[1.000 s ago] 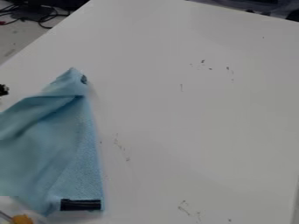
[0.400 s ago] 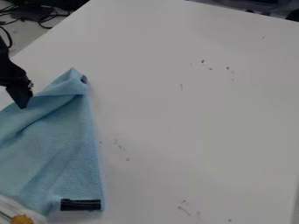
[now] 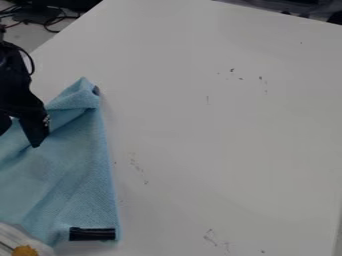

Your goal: Fold the cloth from top rightto bottom left

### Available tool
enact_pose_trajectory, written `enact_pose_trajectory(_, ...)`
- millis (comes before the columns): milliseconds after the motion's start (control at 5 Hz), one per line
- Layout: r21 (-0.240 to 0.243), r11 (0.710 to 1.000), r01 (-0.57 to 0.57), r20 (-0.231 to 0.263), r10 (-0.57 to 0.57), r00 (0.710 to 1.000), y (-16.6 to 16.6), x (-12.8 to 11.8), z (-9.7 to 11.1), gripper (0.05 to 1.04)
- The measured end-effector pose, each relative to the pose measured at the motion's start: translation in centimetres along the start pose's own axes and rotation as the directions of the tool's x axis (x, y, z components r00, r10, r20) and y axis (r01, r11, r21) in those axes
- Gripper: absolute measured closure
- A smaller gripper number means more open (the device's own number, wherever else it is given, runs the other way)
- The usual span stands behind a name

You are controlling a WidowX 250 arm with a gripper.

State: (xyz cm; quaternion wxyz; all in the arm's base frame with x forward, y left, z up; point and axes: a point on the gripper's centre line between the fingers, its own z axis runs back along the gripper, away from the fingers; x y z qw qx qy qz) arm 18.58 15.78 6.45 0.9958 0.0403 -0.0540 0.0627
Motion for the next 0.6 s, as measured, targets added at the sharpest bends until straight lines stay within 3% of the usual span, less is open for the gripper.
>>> enact_pose_trajectory(600,0.001,1.000,-0.001,0.003,0.001,1.000,0.04,0.09,0.06,0.083)
